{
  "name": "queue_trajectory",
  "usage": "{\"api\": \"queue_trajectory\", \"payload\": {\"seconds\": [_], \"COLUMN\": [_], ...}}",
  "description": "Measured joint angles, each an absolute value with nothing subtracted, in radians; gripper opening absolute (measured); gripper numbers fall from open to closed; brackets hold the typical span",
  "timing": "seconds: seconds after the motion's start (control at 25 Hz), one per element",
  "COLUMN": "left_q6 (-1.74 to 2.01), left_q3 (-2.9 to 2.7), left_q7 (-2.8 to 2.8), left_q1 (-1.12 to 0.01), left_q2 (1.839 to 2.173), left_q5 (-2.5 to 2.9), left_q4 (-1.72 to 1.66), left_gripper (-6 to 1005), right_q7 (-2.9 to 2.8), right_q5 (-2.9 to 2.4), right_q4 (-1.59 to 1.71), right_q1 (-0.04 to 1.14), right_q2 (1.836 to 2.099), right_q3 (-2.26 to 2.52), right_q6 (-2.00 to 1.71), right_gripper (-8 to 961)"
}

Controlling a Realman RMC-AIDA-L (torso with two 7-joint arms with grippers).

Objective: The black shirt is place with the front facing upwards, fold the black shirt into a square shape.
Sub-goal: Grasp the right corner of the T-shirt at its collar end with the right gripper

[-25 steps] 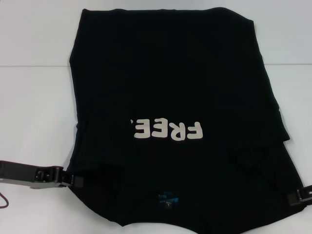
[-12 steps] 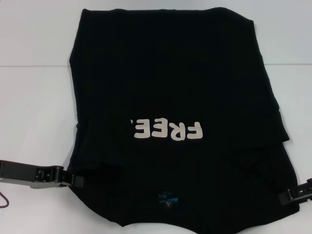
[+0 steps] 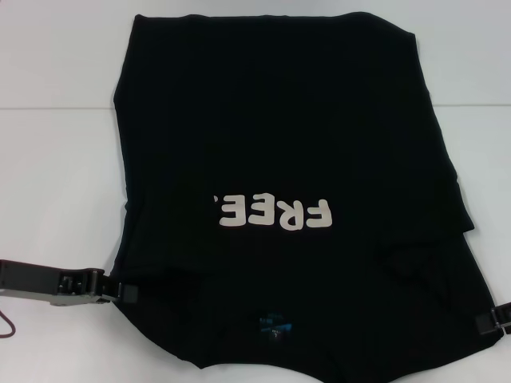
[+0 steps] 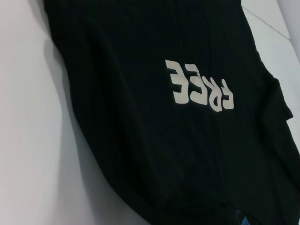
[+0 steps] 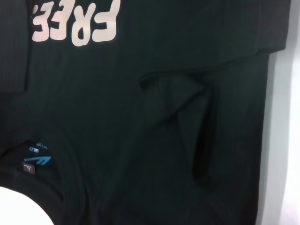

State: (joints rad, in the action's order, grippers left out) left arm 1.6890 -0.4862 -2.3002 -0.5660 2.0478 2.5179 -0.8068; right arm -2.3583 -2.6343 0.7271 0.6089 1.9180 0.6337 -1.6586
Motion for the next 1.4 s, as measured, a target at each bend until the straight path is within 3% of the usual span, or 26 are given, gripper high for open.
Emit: {"api": "queue_trajectory", "payload": {"seconds": [1.08,1.4], "left_q6": [1.690,1.692], "left_q3": [-0.486,-0.486], "left_q7": [-2.303,-2.303], "left_q1": [-0.567,-0.566], "left_q2": [2.048,2.048], "left_q5": [2.516,2.516], "left_q4": [-0.807,-0.807], "left_gripper": [30,31], "right_q7": [-2.336,-2.336], "right_q5": [-2.606,-2.579], "right_q4": [0.710,0.717], "right_q1": [0.628,0.609], "right_q2": [1.944,1.917], "right_q3": [0.636,0.633], "right_q6": [-1.668,-1.682], "right_gripper": [733,731]}}
